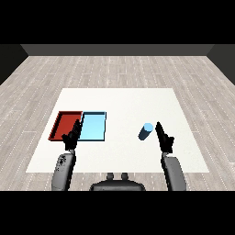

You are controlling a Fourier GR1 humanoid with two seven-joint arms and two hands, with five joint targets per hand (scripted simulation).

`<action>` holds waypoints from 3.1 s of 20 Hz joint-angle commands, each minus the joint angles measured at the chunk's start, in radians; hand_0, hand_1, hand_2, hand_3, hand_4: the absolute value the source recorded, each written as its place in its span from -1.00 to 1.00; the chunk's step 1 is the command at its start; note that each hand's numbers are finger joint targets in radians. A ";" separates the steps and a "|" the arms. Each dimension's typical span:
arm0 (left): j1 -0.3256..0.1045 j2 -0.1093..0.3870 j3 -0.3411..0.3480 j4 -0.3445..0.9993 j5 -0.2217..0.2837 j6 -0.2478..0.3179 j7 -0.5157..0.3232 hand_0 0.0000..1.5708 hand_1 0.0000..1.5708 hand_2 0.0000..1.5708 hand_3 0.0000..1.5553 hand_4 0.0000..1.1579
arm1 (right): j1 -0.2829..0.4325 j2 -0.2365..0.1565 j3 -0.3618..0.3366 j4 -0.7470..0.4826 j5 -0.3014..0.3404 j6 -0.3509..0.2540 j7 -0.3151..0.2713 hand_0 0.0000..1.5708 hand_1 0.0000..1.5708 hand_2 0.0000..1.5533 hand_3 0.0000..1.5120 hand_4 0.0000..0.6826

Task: Pick the blue can and put it in the blue box

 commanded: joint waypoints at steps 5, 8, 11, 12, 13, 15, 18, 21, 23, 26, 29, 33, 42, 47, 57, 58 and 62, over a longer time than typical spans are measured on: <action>0.056 -0.023 -0.008 -0.021 0.012 -0.021 -0.004 -1.00 -1.00 -1.00 -1.00 -1.00 | -0.054 -0.008 -0.058 0.107 -0.035 0.062 0.013 -1.00 -1.00 -1.00 -1.00 -1.00; 0.006 -0.049 0.026 -0.072 0.044 -0.014 -0.236 -1.00 -1.00 -1.00 -1.00 -1.00 | -0.090 0.046 -0.019 0.008 -0.129 0.151 -0.186 -1.00 -1.00 -1.00 -1.00 -1.00; 0.070 -0.042 0.021 -0.104 0.049 -0.041 -0.304 -1.00 -1.00 -1.00 -1.00 -1.00 | -0.040 0.018 -0.056 0.000 -0.167 0.202 -0.264 -1.00 -1.00 -1.00 -1.00 -1.00; 0.119 -0.058 0.011 -0.097 0.060 -0.057 -0.353 -1.00 -1.00 -1.00 -1.00 -1.00 | -0.069 0.020 -0.060 0.169 -0.130 0.221 -0.380 -1.00 -1.00 -1.00 -1.00 -1.00; 0.070 -0.044 0.036 -0.024 0.056 -0.059 -0.380 -1.00 -1.00 -1.00 -1.00 -1.00 | -0.037 0.012 -0.064 0.072 -0.170 0.239 -0.325 -1.00 -1.00 -1.00 -1.00 -1.00; 0.074 -0.068 -0.003 -0.064 0.029 -0.039 -0.361 -1.00 -1.00 -1.00 -1.00 -1.00 | -0.077 0.024 -0.044 0.156 -0.121 0.234 -0.368 -1.00 -1.00 -1.00 -1.00 -1.00; 0.111 -0.042 0.027 -0.052 0.075 -0.088 -0.388 -1.00 -1.00 -1.00 -1.00 -1.00 | -0.058 0.010 -0.081 0.177 -0.153 0.271 -0.409 -1.00 -1.00 -1.00 -1.00 -1.00; 0.161 -0.068 -0.012 -0.138 0.035 -0.039 -0.336 -1.00 -1.00 -1.00 -1.00 -1.00 | -0.006 -0.001 -0.065 0.048 -0.141 0.259 -0.318 -1.00 -1.00 -1.00 -1.00 -1.00; 0.063 -0.055 0.018 -0.040 0.055 -0.050 -0.356 -1.00 -1.00 -1.00 -1.00 -1.00 | -0.082 0.013 -0.094 0.135 -0.158 0.253 -0.343 -1.00 -1.00 -1.00 -1.00 -1.00; 0.006 -0.057 0.030 0.037 0.055 -0.042 -0.381 -1.00 -1.00 -1.00 -1.00 -1.00 | -0.059 -0.014 -0.112 0.162 -0.156 0.291 -0.386 -1.00 -1.00 -1.00 -1.00 -1.00; 0.109 -0.081 -0.022 -0.054 0.022 -0.017 -0.399 -1.00 -1.00 -1.00 -1.00 -1.00 | -0.141 -0.007 -0.114 0.217 -0.133 0.253 -0.370 -1.00 -1.00 -1.00 -1.00 -1.00; 0.019 -0.063 0.002 0.039 0.001 -0.014 -0.411 -1.00 -1.00 -1.00 -1.00 -1.00 | -0.052 -0.012 -0.108 0.140 -0.154 0.286 -0.326 -1.00 -1.00 -1.00 -1.00 -1.00; 0.125 -0.010 0.049 -0.066 0.066 -0.078 -0.391 -1.00 -1.00 -1.00 -1.00 -1.00 | -0.131 0.004 -0.134 0.199 -0.182 0.227 -0.231 -1.00 -1.00 -1.00 -1.00 -1.00; 0.106 -0.050 0.007 -0.066 0.045 -0.049 -0.377 -1.00 -1.00 -1.00 -1.00 -1.00 | -0.260 -0.044 -0.199 0.440 -0.186 0.241 -0.326 -1.00 -1.00 -1.00 -1.00 -1.00; 0.028 -0.045 0.027 -0.024 0.021 -0.005 -0.349 -1.00 -1.00 -1.00 -1.00 -1.00 | -0.396 0.007 -0.187 0.752 -0.151 0.220 -0.453 -1.00 -1.00 -1.00 -1.00 -1.00; 0.046 -0.041 0.034 -0.028 0.047 -0.033 -0.383 -1.00 -1.00 -1.00 -1.00 -1.00 | -0.338 -0.024 -0.210 0.693 -0.198 0.259 -0.421 -1.00 -1.00 -1.00 -1.00 -1.00; 0.066 -0.029 0.033 -0.073 0.024 -0.017 -0.348 -1.00 -1.00 -1.00 -1.00 -1.00 | -0.311 -0.003 -0.189 0.590 -0.223 0.247 -0.369 -1.00 -1.00 -1.00 -1.00 -1.00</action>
